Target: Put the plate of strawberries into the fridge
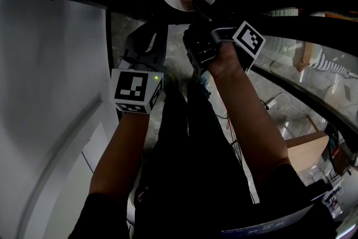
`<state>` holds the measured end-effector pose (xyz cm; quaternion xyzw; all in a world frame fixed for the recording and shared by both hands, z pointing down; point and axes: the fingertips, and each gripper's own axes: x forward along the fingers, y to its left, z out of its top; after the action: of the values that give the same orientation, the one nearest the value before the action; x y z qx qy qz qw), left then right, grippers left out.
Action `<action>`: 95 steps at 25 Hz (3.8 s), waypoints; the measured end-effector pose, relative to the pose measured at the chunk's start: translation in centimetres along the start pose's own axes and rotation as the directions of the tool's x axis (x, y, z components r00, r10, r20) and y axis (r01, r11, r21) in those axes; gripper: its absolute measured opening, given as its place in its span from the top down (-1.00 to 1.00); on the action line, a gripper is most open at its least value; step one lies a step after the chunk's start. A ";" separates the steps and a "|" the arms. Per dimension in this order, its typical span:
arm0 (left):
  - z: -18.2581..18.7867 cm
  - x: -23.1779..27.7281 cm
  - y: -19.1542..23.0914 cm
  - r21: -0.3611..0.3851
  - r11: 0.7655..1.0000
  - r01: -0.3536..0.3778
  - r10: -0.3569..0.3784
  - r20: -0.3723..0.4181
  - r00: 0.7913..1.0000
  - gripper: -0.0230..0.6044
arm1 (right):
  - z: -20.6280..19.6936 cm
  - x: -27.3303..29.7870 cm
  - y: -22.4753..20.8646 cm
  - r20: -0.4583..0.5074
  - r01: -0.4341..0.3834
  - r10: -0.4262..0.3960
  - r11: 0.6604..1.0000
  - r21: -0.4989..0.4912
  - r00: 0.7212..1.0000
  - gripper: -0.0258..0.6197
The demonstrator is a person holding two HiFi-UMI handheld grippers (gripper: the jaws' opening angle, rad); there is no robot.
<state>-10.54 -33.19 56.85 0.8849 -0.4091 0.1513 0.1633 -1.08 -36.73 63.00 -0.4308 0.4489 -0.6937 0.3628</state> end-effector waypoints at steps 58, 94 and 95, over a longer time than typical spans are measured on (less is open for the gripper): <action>-2.1 2.1 0.3 0.006 1.000 0.005 -0.004 -0.036 0.999 0.91 | -0.5 -0.5 0.6 0.127 0.125 -0.086 -0.026 -0.992 0.988 0.53; 4.4 1.8 -0.3 0.080 0.997 0.012 -0.015 0.041 0.999 0.91 | -1.3 -4.8 7.3 0.115 0.112 -0.022 -0.095 -0.989 0.993 0.54; 4.6 1.6 -0.3 0.079 0.997 0.010 -0.014 0.047 0.999 0.91 | -1.4 -5.0 7.5 0.116 0.113 -0.021 -0.095 -0.989 0.993 0.54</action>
<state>-8.65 -35.99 53.27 0.8964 -0.4013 0.1453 0.1192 0.35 -34.33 54.28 -0.6014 0.7810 -0.1393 -0.0950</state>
